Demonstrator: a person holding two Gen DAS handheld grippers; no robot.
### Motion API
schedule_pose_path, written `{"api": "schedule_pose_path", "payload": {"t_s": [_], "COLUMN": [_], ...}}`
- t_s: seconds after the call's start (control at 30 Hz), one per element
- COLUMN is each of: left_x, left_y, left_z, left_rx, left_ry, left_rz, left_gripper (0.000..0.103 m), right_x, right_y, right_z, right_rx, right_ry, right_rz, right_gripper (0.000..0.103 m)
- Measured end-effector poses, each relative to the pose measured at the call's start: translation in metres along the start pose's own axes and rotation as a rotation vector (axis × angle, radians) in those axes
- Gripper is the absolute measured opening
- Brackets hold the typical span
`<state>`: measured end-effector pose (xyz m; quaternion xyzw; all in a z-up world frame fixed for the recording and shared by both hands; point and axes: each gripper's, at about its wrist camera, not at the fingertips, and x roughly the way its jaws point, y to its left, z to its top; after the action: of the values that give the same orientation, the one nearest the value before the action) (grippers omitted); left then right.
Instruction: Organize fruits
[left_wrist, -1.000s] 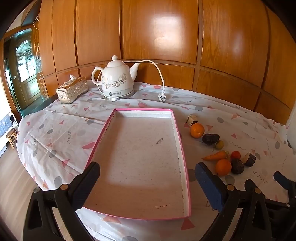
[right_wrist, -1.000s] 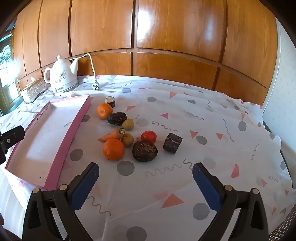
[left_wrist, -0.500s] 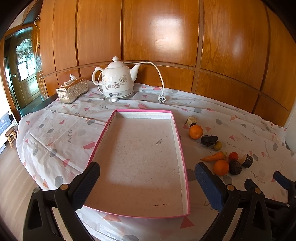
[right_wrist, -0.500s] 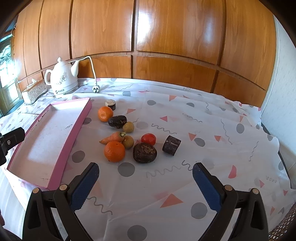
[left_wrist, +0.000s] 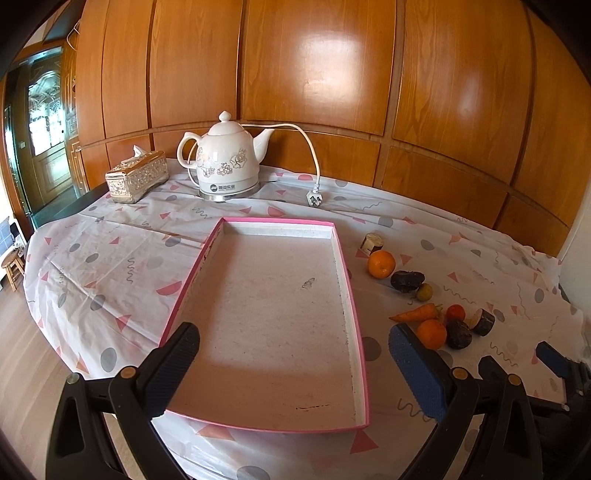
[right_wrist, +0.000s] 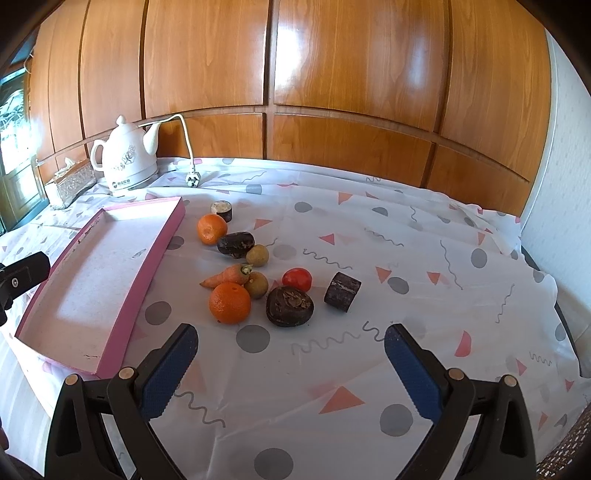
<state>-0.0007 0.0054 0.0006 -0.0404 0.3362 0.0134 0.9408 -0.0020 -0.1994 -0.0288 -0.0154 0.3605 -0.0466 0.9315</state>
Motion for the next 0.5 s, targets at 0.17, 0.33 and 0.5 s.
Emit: {"api": "schedule_pose_path", "payload": {"t_s": [0.17,0.33,0.5], "left_x": [0.0011,0.001,0.0002], "left_y": [-0.0004,0.0006,0.0005], "left_z": [-0.0005,-0.001,-0.0014], "left_rx": [0.005,0.007,0.013], "left_ry": [0.006,0.008,0.008], "left_rz": [0.015,0.012,0.008], "left_gripper": [0.103,0.103,0.103], "right_x": [0.0004,0.0002,-0.0004], "right_y": [-0.0011,-0.0012,-0.0013], "right_z": [0.0003,0.0001,0.0003], "right_rx": [0.004,0.008,0.008], "right_ry": [0.001,-0.001,-0.004], "right_rz": [0.0,-0.002,-0.002], "right_gripper": [0.103,0.103,0.103]}}
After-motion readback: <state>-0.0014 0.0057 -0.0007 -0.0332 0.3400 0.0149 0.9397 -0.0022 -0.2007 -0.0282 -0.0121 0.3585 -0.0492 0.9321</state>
